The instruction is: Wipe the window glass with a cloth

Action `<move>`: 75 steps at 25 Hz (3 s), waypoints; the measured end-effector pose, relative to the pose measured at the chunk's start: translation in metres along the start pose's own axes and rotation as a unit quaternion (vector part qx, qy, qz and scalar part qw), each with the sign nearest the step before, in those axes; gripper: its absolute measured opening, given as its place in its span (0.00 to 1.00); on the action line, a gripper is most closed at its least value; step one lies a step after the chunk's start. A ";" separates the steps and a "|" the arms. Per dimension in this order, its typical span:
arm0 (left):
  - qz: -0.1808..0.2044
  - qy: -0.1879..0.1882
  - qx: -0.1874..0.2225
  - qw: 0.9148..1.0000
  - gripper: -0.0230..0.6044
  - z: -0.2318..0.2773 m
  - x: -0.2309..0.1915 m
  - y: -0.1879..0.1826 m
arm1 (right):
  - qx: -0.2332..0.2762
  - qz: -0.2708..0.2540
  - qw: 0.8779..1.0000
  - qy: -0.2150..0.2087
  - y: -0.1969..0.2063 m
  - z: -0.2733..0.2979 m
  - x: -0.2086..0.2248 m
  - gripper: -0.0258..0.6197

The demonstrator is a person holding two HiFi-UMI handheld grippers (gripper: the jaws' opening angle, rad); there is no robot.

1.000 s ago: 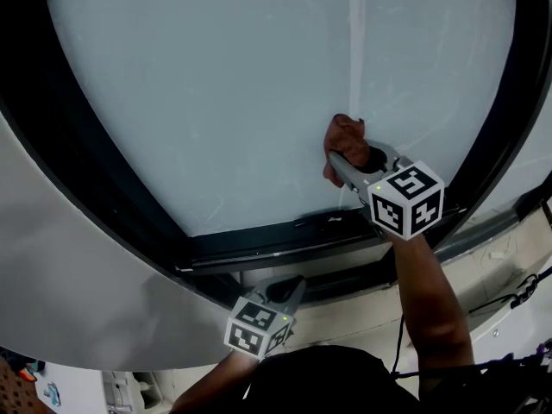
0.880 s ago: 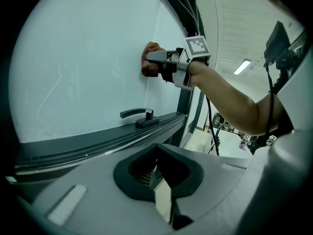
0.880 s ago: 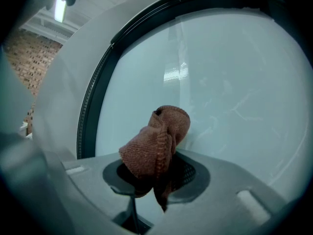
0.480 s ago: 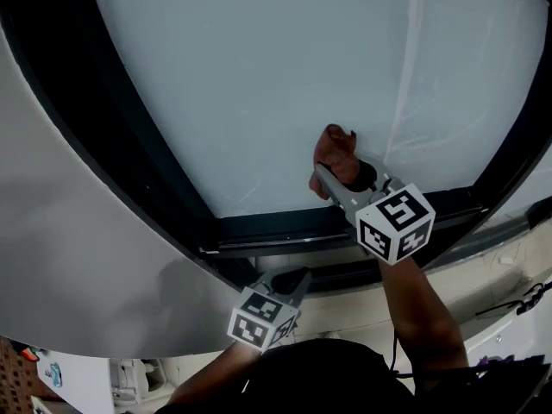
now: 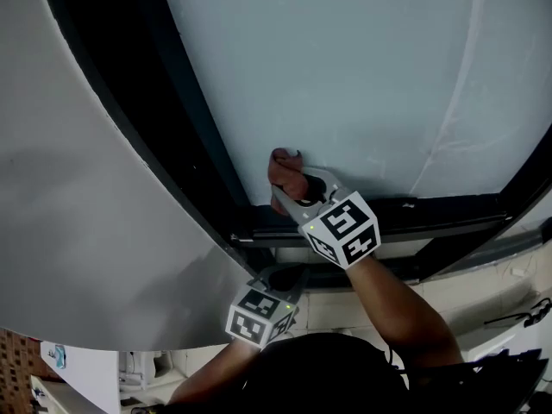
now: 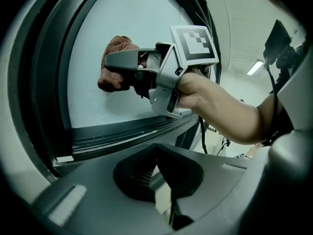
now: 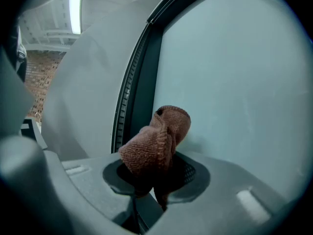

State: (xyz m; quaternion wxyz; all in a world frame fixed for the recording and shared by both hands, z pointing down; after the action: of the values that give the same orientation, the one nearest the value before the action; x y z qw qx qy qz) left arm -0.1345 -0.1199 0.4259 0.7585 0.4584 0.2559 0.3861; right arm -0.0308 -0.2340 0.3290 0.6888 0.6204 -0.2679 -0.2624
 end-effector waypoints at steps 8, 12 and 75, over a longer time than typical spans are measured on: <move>-0.008 -0.023 0.008 1.000 0.06 -0.023 -0.020 0.009 | -0.024 -0.016 0.999 -0.021 0.013 0.059 -0.022 0.21; -0.011 -0.024 0.009 1.000 0.06 -0.027 -0.024 0.011 | -0.026 -0.010 0.999 -0.022 0.011 0.072 -0.023 0.21; 0.022 0.046 -0.002 0.999 0.06 0.067 0.044 -0.028 | 0.000 -0.031 0.997 0.073 0.015 -0.081 0.080 0.20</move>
State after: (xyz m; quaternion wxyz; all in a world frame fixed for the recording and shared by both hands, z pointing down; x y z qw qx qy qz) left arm -0.0496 -0.1251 0.4293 0.7381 0.4440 0.2792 0.4243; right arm 0.0833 -0.2303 0.3404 0.6979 0.6459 -0.1979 -0.2378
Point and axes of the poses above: the fingertips, and each gripper's own axes: z forward along the fingers, x to its right, y out of its underside, the point moved 10 cm from there along -z, backward along the fingers, and after that the axes turned 9 degrees about z, right-handed, at the moved point
